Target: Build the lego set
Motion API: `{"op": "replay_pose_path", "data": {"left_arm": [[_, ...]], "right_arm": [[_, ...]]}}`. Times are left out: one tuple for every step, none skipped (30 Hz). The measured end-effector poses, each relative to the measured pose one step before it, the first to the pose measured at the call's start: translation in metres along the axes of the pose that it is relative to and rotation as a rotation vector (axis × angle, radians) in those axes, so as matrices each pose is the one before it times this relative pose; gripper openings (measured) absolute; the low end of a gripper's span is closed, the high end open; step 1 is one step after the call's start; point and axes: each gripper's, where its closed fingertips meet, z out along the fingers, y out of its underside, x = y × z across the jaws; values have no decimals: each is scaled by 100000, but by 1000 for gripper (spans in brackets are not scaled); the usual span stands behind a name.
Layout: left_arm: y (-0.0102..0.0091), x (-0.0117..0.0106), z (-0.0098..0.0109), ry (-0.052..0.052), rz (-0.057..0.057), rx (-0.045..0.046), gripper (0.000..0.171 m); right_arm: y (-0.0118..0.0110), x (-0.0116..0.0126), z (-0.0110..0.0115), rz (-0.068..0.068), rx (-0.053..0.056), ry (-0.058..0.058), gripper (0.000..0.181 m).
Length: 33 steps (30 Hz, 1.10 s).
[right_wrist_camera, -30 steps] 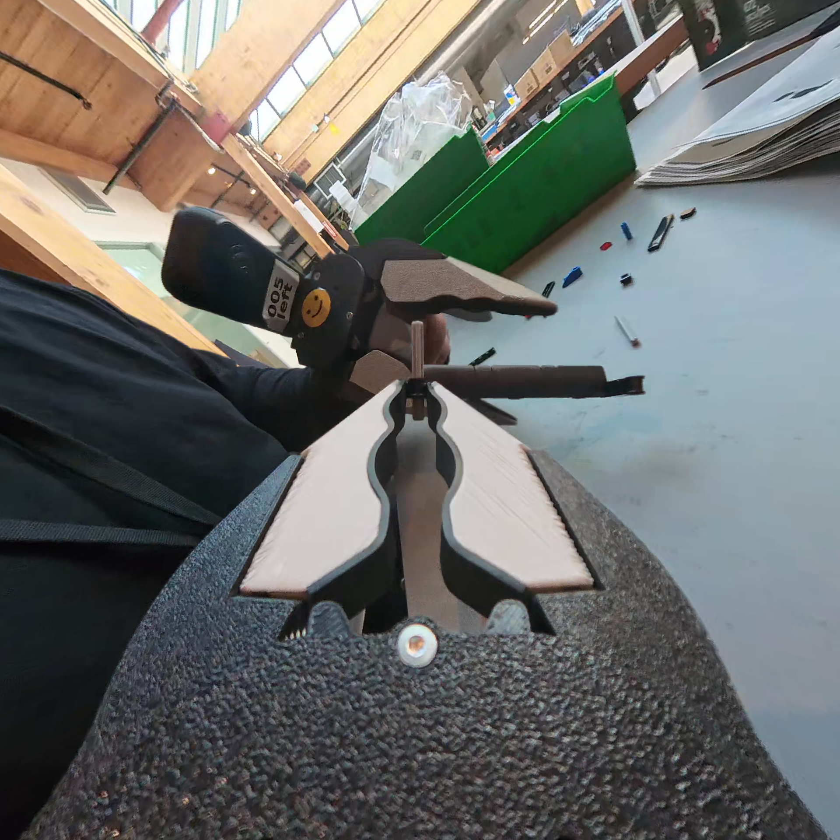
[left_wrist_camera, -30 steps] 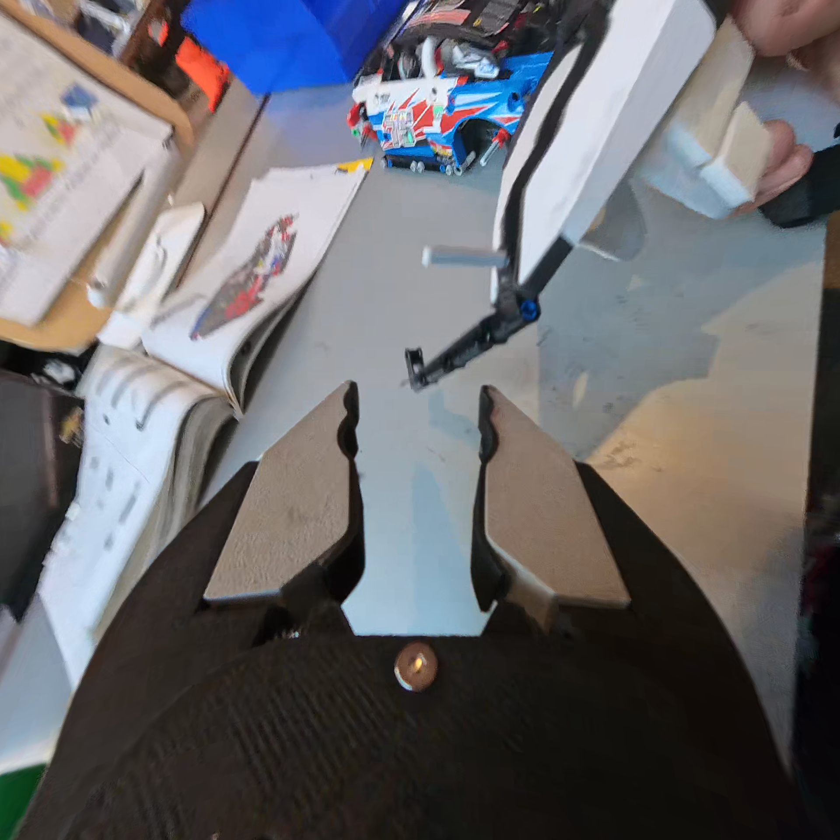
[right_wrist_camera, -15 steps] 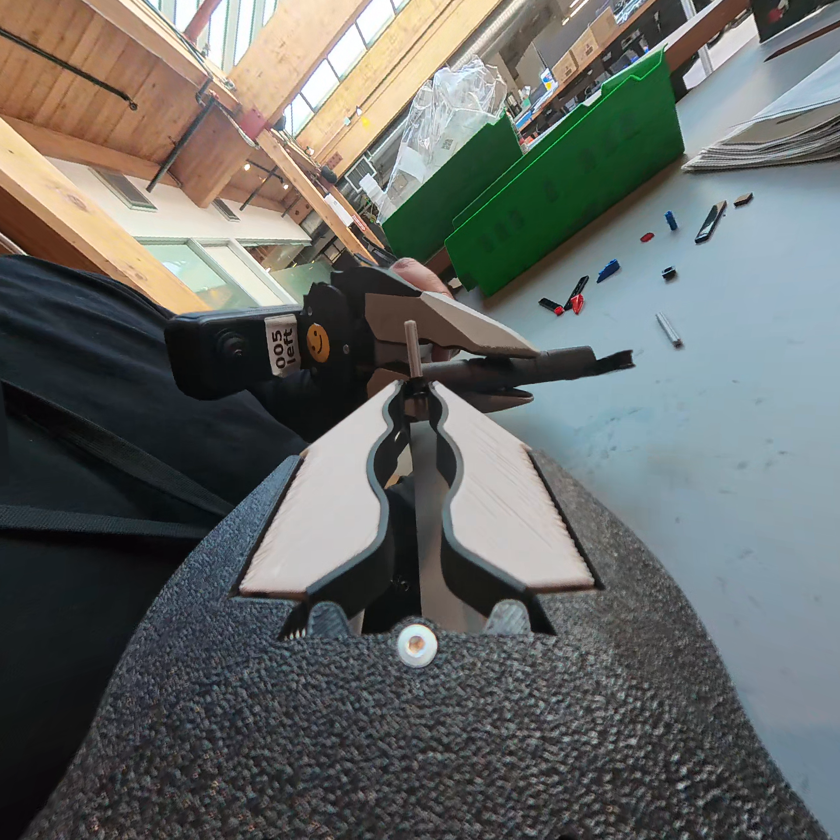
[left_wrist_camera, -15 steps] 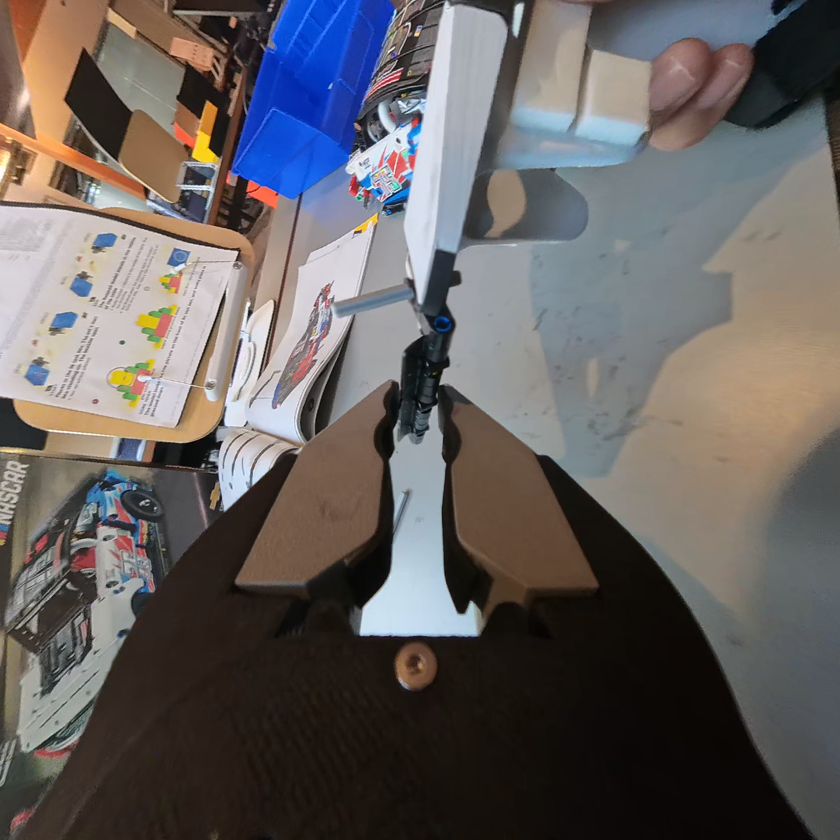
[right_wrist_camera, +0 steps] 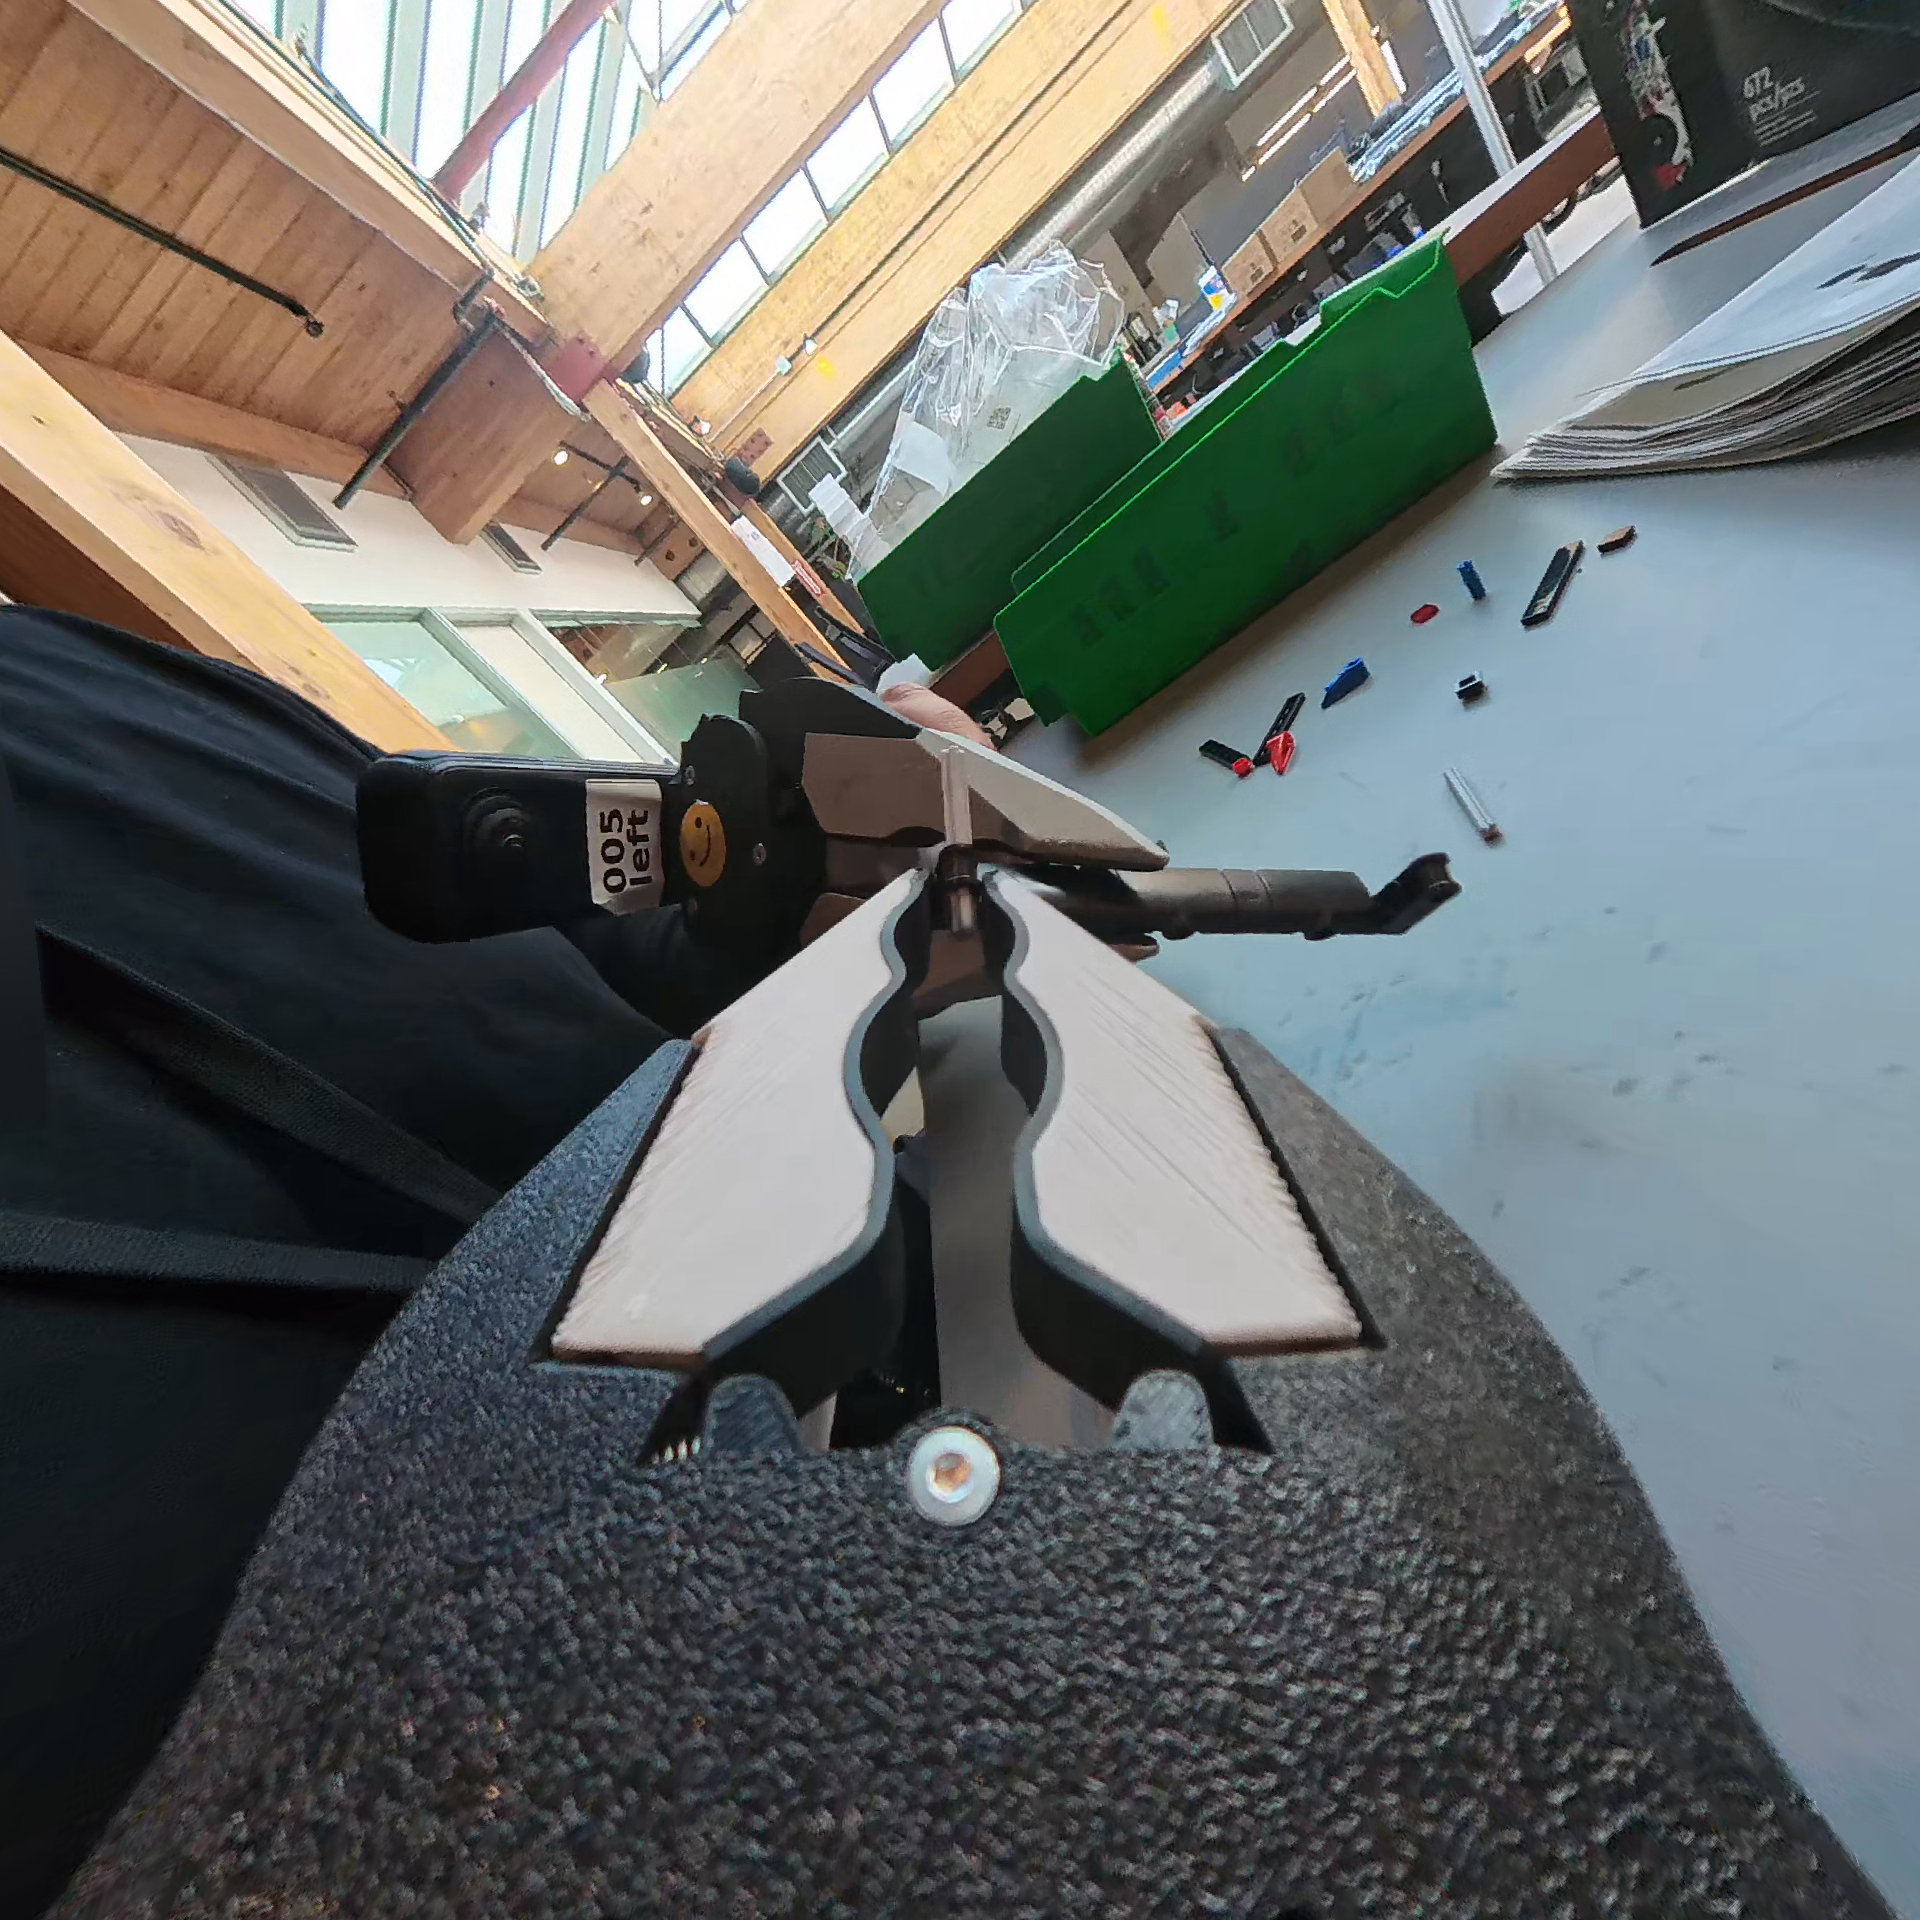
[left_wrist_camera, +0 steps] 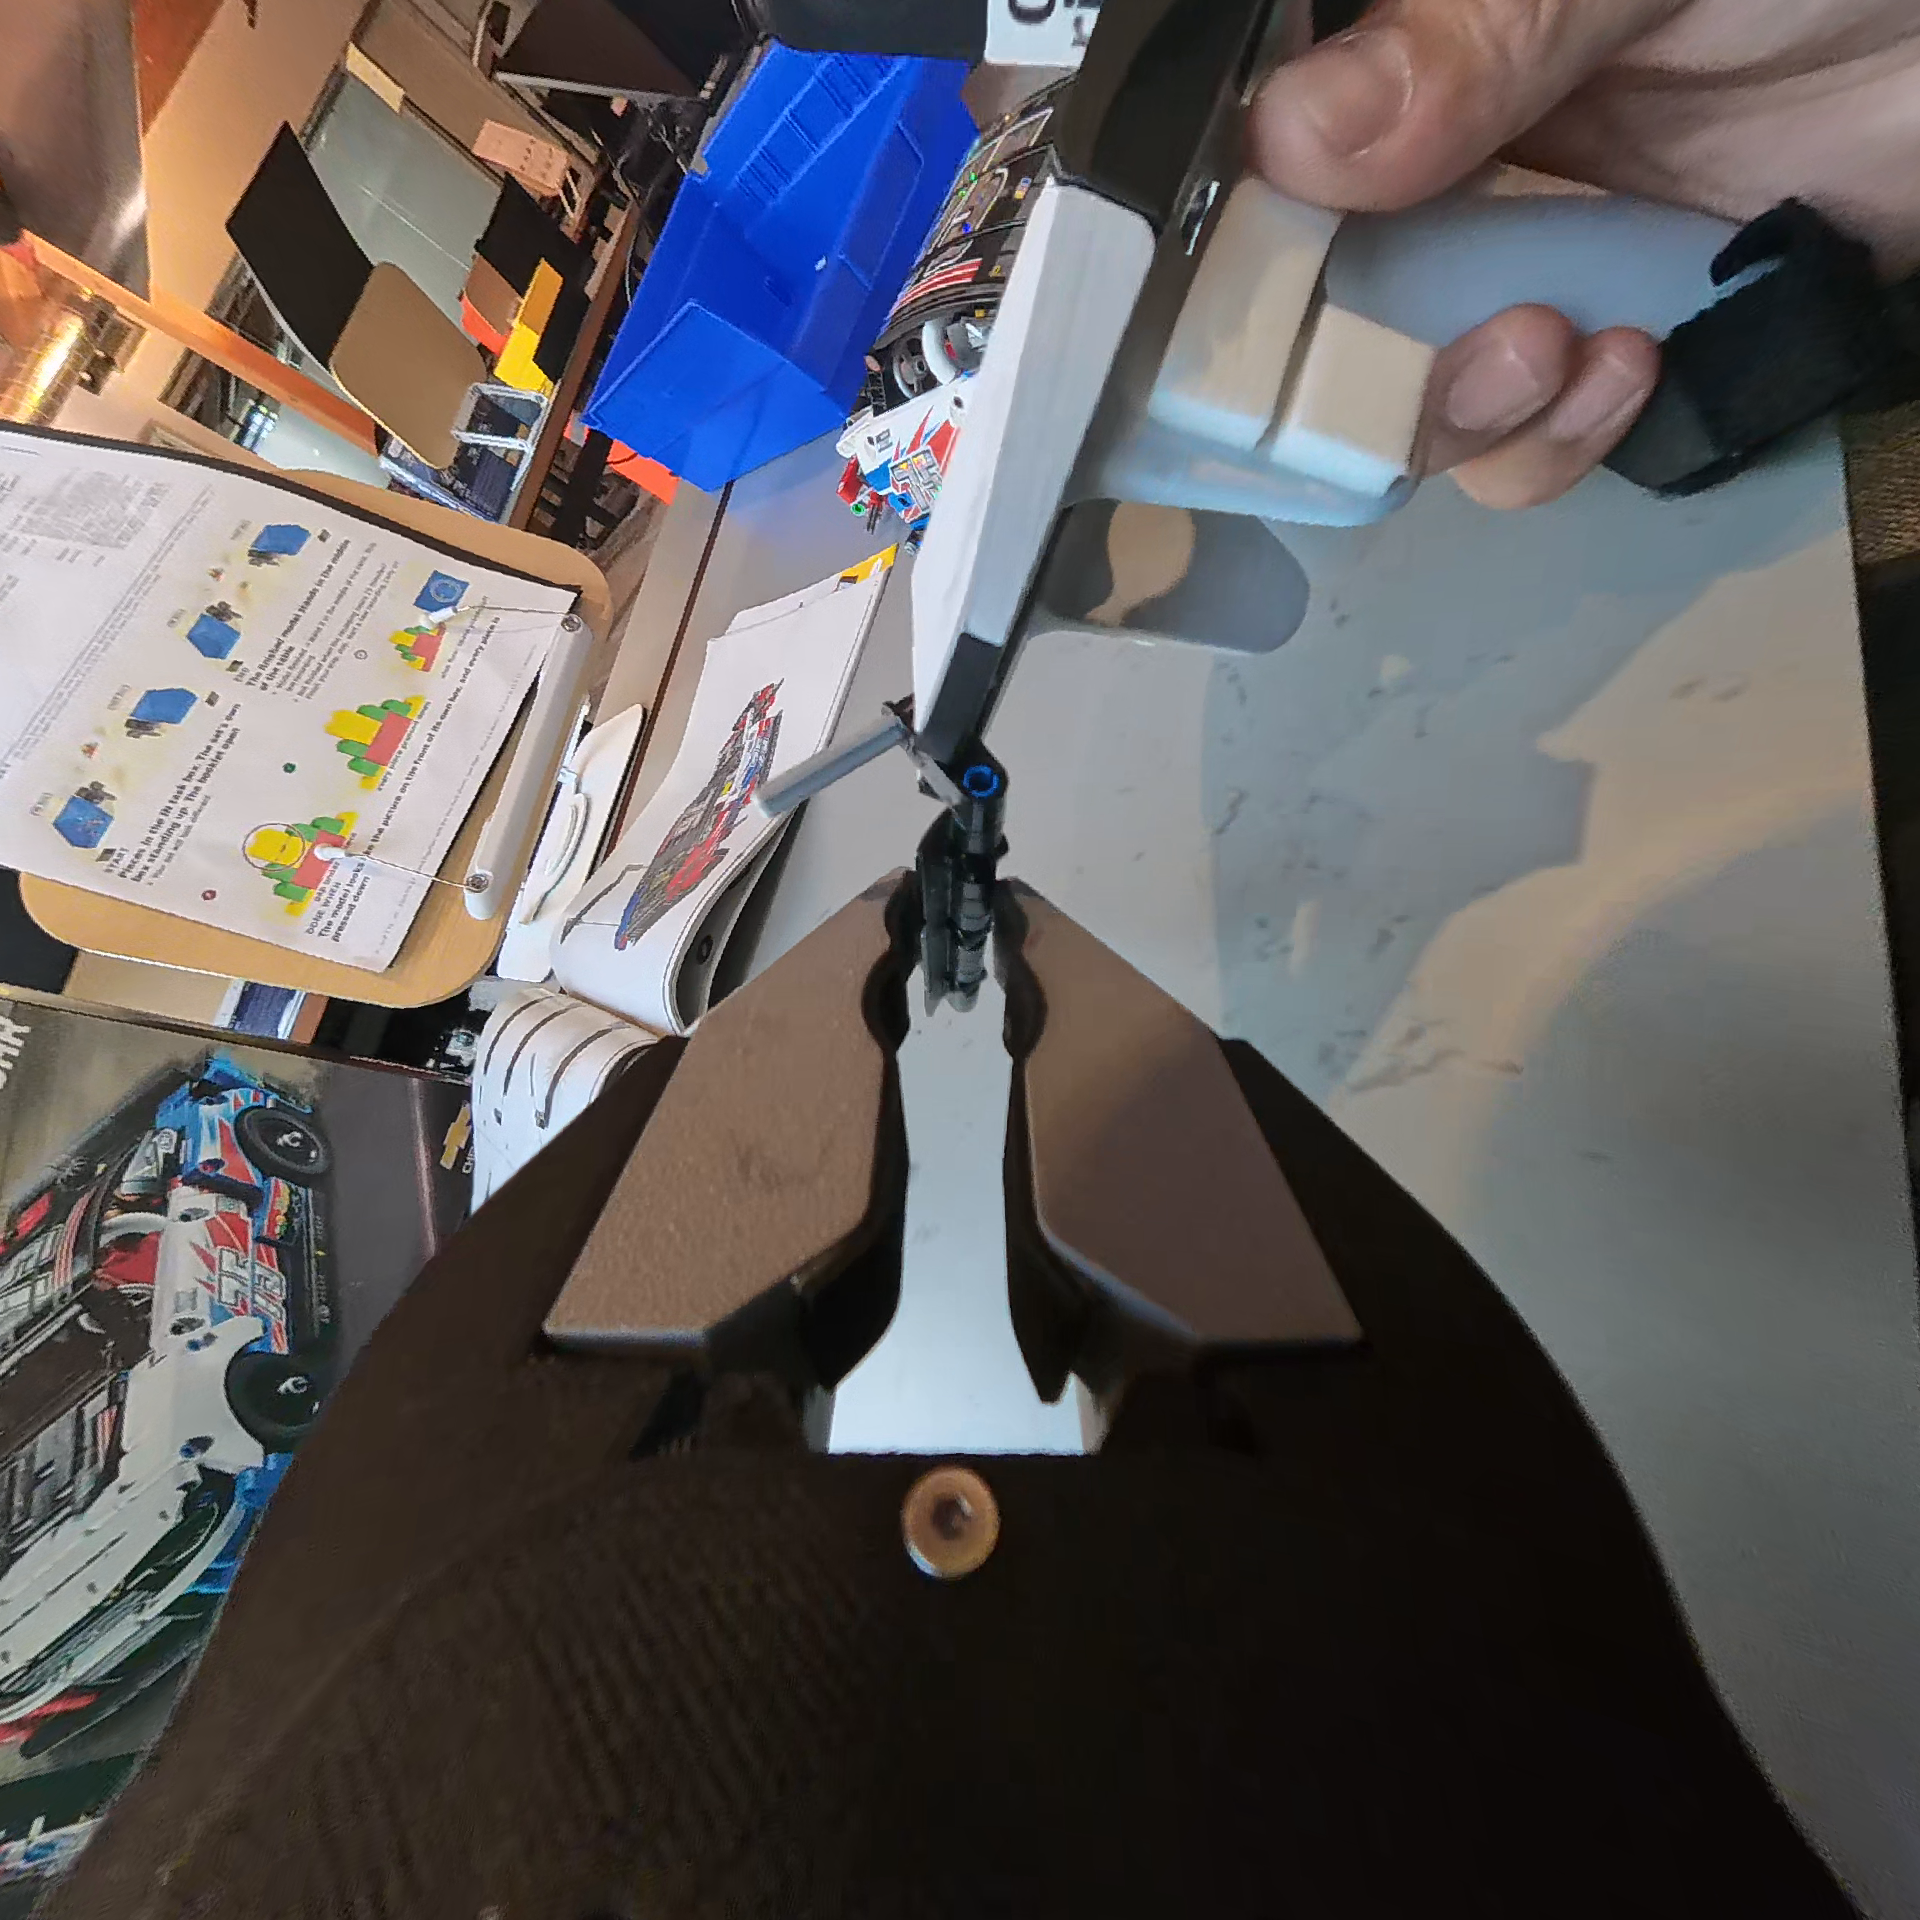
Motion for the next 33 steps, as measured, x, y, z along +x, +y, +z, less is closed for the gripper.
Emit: {"op": "replay_pose_path", "data": {"left_arm": [[86, -93, -70, -554, 407, 78, 10], [226, -146, -42, -845, 124, -467, 10], [388, -150, 16, -891, -172, -1229, 10], [435, -108, 35, -716, 67, -1212, 10], [378, -114, 38, -813, 359, -792, 10], [255, -77, 11, -487, 164, -443, 10], [108, -114, 4, -412, -122, -124, 10], [-26, -160, 4, -426, -259, 186, 10], [-97, -124, 30, 76, -193, 417, 10], [-144, -95, 66, 388, -257, 570, 10], [-187, 16, 104, 1207, -282, 826, 10], [-188, 100, 143, 1879, -250, 843, 10], [-114, -59, 155, 794, -196, 373, 10], [-92, -27, 147, 1325, -154, 308, 10], [-64, 97, 135, 2557, -663, 353, 10], [-39, -9, 97, 2130, -1347, 303, 9], [-31, -212, 64, 1076, -1683, 391, 9], [-63, -106, 54, 2184, -2163, 511, 9], [-53, -155, 32, 2215, -2748, 311, 9], [-108, -197, -2, 2024, -2436, 476, 7], [-194, 81, -34, 3840, -1706, 943, 5], [-163, 85, -53, 3868, -1471, 404, 5], [-110, -239, -97, 1530, -1212, -117, 5], [-137, -137, -61, 1787, -408, 237, 5], [-124, -73, -61, 1614, -190, 29, 4], [-81, -86, 2, 925, 368, -22, 4], [22, 132, 85, 1721, 806, -527, 5], [91, 183, 133, 1567, 1096, -1180, 5], [59, 297, 134, 1871, 1623, -1092, 5], [22, 450, 131, 2549, 1856, -982, 5], [20, 247, 118, 1136, 1824, -1024, 5], [9, 223, 89, 969, 1884, -880, 5], [-66, 302, 28, 1536, 1564, -444, 5]], "right_arm": [[-82, 51, -64, -748, 474, 758, 8], [-141, 119, -123, -686, 648, 1172, 9], [-195, 268, -170, -835, 906, 2200, 12], [-221, 260, -197, -1379, 942, 2283, 16], [-186, 227, -192, -1853, 601, 2116, 17], [-169, 243, -188, -2375, 325, 2596, 19], [-132, 276, -156, -3067, -64, 3162, 21], [-34, 175, -94, -3743, -726, 2922, 22], [52, 63, -28, -4329, -1349, 2485, 22], [116, 14, 23, -4659, -1666, 2394, 22], [139, 20, 63, -4701, -1646, 2629, 24], [153, -61, 85, -4514, -1577, 2022, 25], [178, -139, 102, -4152, -1640, 1350, 26], [188, -83, 75, -3717, -1632, 1660, 26], [184, 15, 50, -3450, -1578, 2161, 27], [182, 56, 19, -3320, -1477, 2188, 27], [120, 134, -35, -3158, -1107, 2405, 27], [69, 257, -75, -3030, -714, 2891, 28], [58, 344, -96, -2903, -554, 2959, 31], [75, 311, -97, -2550, -739, 2246, 34], [126, 272, -103, -1810, -901, 1513, 36], [54, 263, -112, -1049, -427, 1163, 37], [-56, 177, -136, -515, 331, 533, 38], [-88, 100, -125, 12, 555, -50, 39], [-44, 82, -88, 366, 284, -174, 39], [18, 112, -57, 320, 66, 106, 39], [51, 135, -27, 45, -74, 371, 39], [72, 110, -7, -207, -172, 373, 39], [65, 79, -4, -230, -194, 365, 40], [36, 66, 13, -82, -75, 289, 41], [-5, 2, -6, -11, 54, -2, 41], [-40, -50, -6, -146, 180, -154, 41], [-49, -78, -3, -200, 258, -233, 42]]}}
